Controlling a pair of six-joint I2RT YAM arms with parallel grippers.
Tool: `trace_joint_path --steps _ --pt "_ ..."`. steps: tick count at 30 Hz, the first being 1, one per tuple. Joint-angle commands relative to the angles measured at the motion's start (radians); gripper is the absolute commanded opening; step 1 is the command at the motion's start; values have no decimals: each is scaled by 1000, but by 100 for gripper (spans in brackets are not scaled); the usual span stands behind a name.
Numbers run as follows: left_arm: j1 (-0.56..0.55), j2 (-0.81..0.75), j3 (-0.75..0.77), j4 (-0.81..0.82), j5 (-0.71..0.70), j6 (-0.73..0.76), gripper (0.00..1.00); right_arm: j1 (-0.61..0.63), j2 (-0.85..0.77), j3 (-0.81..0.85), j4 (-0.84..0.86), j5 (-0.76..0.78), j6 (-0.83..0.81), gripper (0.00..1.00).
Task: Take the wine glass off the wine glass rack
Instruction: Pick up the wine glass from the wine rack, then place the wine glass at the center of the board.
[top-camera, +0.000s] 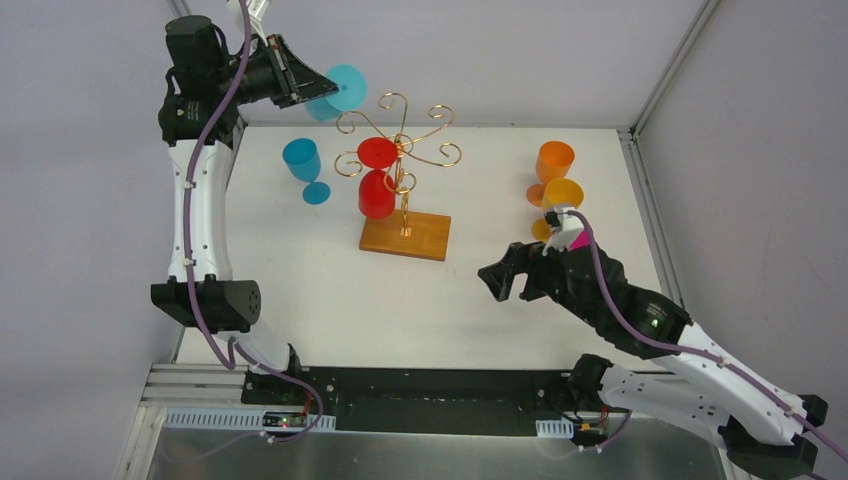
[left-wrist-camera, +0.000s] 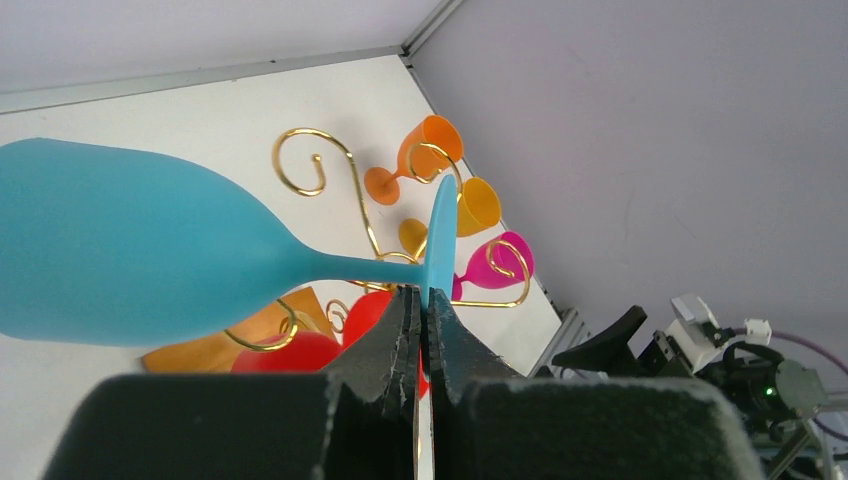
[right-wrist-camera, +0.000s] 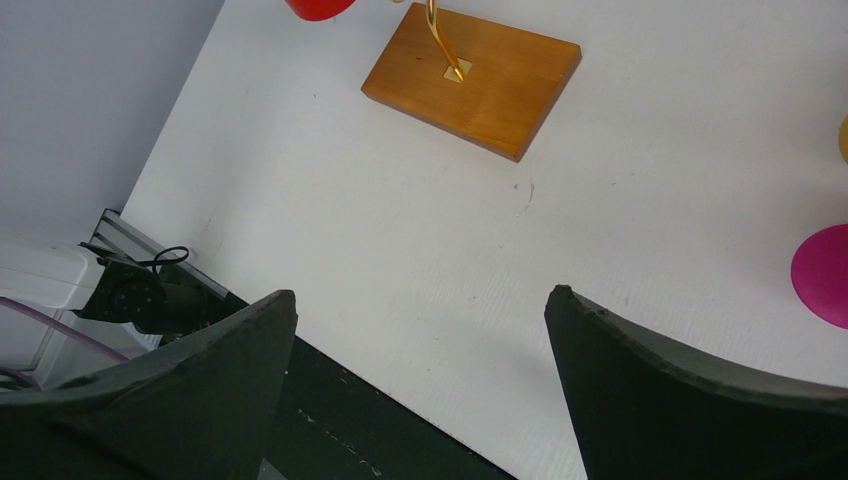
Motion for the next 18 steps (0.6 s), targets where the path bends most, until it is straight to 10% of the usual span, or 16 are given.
trace_joint_path --steps 1,18 --pt "-45 -97 -18 -1 9 71 0 -3 -35 52 -4 -41 0 99" --pt "-329 -398 -188 -66 -74 349 0 -3 -32 160 -46 -99 38 99"
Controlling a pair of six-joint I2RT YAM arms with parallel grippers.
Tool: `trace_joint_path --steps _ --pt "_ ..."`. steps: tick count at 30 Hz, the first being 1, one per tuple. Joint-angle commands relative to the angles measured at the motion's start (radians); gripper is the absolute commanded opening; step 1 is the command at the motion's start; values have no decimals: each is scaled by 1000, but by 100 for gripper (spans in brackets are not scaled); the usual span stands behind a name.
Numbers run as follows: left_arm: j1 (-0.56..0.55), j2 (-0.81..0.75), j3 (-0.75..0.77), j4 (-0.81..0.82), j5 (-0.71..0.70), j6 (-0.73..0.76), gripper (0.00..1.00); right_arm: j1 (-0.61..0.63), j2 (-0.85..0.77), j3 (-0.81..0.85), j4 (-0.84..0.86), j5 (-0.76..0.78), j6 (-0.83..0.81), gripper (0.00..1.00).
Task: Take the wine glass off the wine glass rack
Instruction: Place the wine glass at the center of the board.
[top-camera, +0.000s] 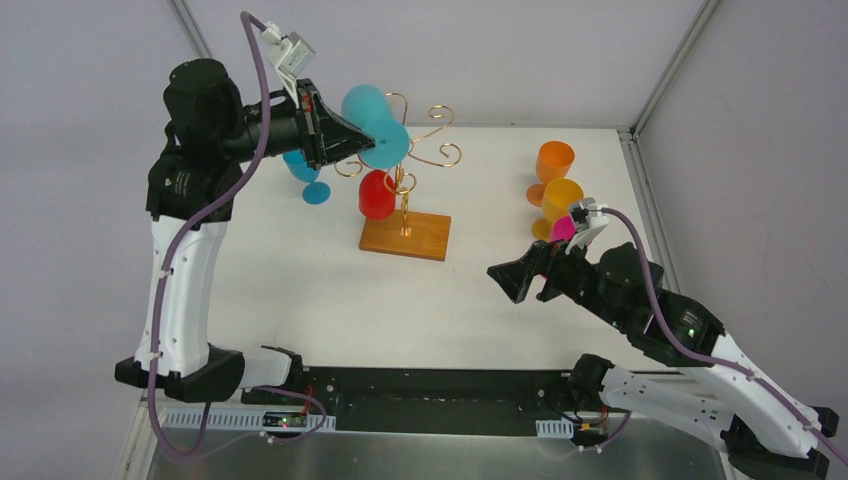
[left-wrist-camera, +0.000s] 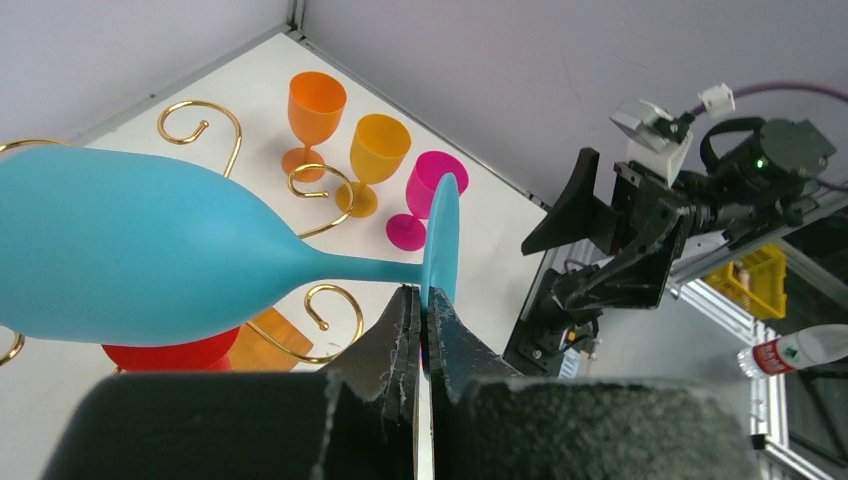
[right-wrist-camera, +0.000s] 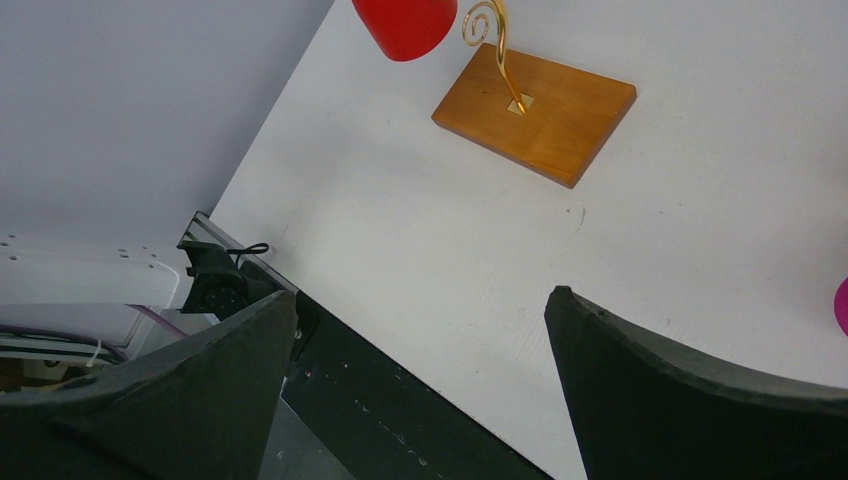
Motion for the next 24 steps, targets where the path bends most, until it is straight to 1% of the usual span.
trace_joint_path --steps 1,6,11,17,21,24 --pt "-48 -59 -39 26 10 86 0 -2 5 47 5 -33 31 99" --pt "-142 -105 -119 26 17 149 0 -3 18 90 19 -57 74 99" --pt "-264 -164 -206 36 -34 232 0 -3 22 135 15 -55 157 97" --pt "-476 -215 -279 41 -130 332 0 -3 14 161 11 -83 238 96" --pt "-654 -213 -313 41 -249 406 0 -2 16 170 11 -126 280 95" --pt "-762 -200 -339 41 -334 463 0 -2 4 169 11 -137 324 95"
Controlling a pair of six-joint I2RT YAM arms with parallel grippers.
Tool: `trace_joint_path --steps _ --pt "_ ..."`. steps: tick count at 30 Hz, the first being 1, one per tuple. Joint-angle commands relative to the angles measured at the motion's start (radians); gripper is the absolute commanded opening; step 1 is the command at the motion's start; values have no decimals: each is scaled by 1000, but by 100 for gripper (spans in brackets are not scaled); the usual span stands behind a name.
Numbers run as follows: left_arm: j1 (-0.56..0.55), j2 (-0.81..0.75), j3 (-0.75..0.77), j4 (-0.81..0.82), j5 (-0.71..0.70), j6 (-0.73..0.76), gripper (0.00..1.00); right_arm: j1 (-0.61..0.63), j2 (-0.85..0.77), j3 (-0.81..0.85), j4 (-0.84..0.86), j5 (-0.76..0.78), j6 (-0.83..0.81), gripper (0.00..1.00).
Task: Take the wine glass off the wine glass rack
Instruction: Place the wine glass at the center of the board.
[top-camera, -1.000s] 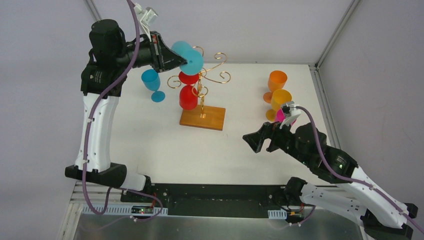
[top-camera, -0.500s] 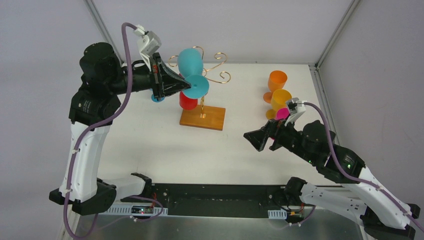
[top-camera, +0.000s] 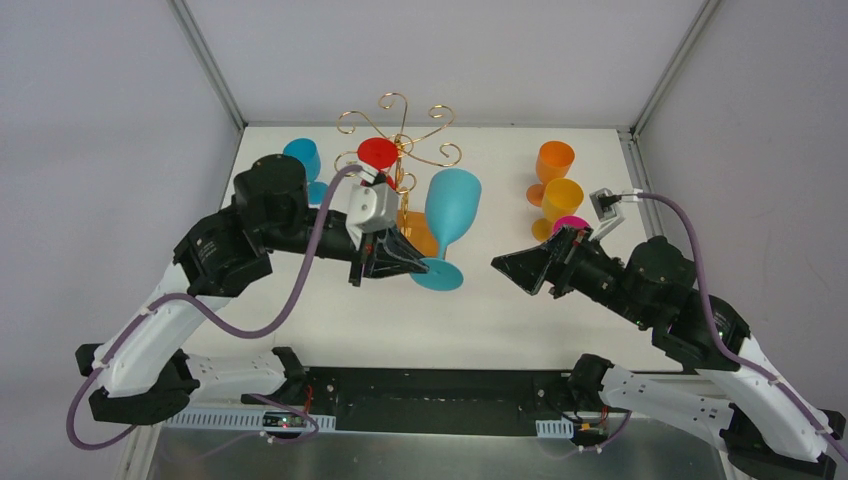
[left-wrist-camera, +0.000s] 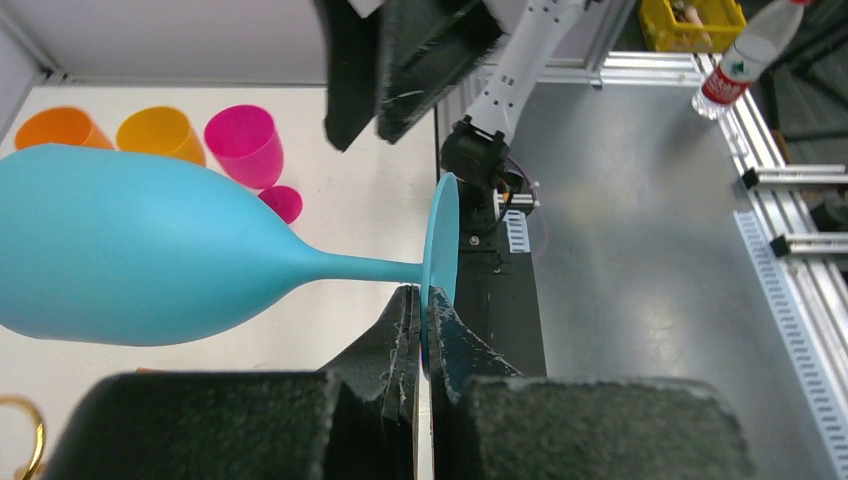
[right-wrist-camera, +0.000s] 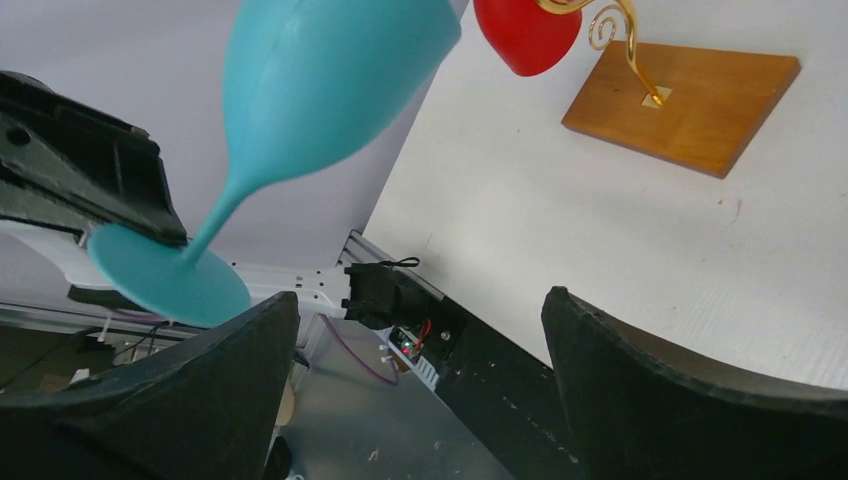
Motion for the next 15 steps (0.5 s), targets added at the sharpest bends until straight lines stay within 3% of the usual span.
trace_joint_path --steps 1,8,15 --pt "-142 6 -38 40 -168 142 0 -2 -25 33 18 -39 100 94" --pt "-315 60 -82 40 -394 257 0 -3 -115 -57 88 -44 267 91" --pt "-354 75 -116 71 -463 284 0 -3 -113 -100 92 -52 302 89"
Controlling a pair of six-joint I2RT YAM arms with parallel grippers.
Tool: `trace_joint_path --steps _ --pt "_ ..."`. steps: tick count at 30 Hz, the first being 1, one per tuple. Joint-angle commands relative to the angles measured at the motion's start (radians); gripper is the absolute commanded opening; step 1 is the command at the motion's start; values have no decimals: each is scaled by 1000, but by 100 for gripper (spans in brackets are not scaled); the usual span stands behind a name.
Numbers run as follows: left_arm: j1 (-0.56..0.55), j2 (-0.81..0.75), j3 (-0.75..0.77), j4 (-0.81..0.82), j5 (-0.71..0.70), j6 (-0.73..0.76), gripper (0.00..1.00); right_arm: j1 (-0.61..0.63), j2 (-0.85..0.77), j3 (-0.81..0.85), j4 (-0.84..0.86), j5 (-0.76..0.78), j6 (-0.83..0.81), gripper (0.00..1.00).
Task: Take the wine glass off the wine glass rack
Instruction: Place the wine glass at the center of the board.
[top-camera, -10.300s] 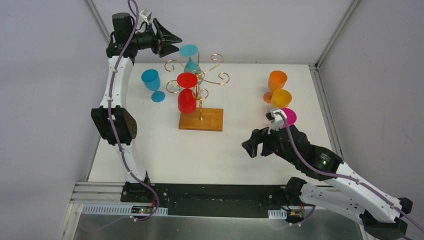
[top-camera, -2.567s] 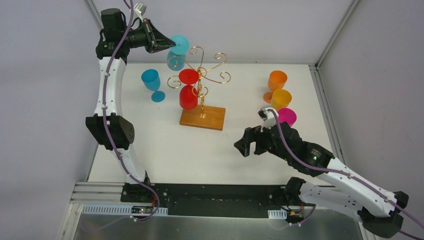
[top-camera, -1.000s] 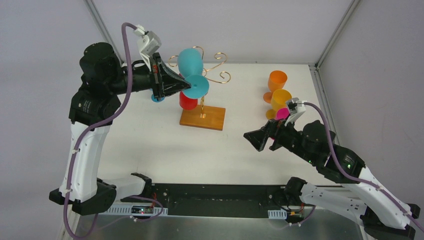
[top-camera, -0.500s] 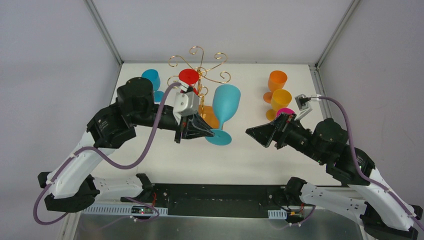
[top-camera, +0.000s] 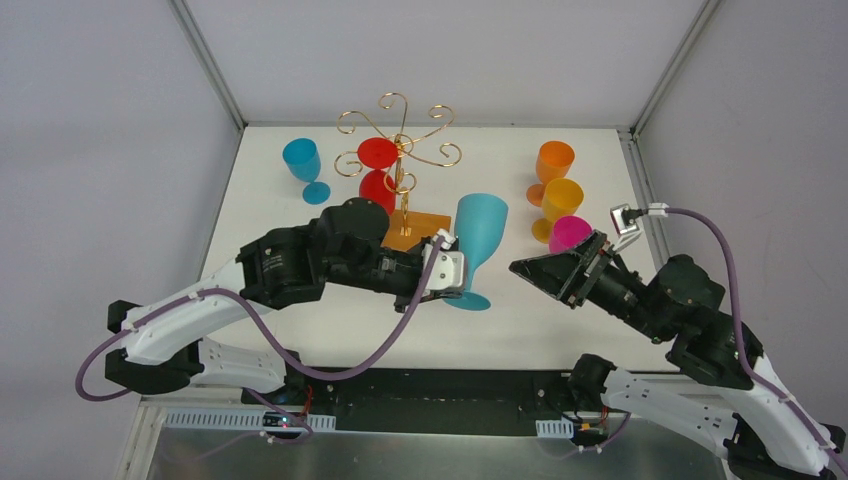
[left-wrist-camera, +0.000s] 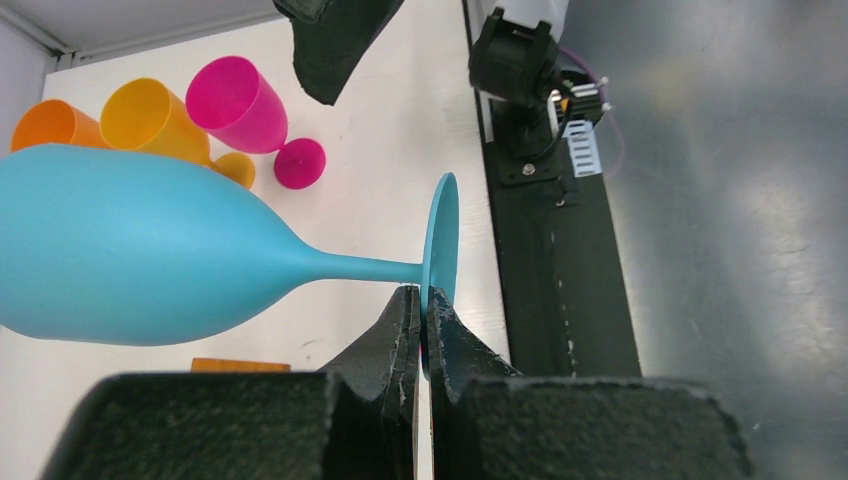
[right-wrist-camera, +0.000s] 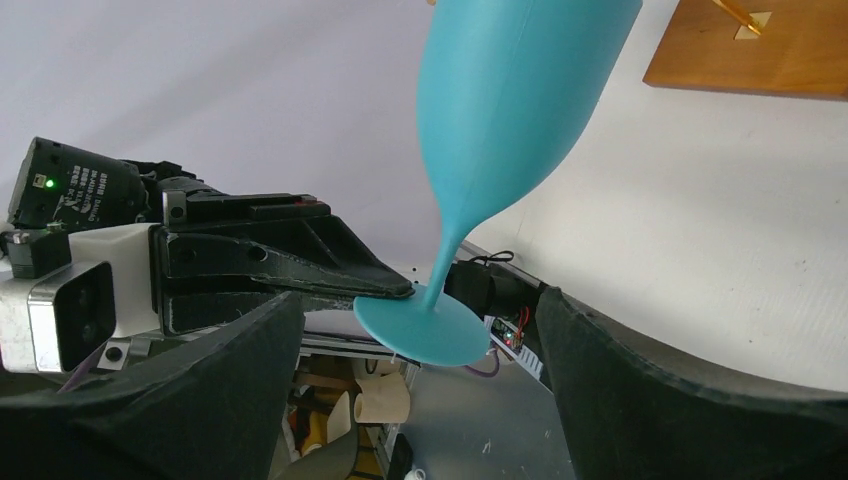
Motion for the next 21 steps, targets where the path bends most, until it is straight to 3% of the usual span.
trace_joint_path --steps 1,21 --pt "-15 -25 -26 79 -72 48 0 -3 14 -25 62 -23 55 89" --pt "-18 -102 -207 277 -89 26 0 -3 138 -134 268 -118 147 71"
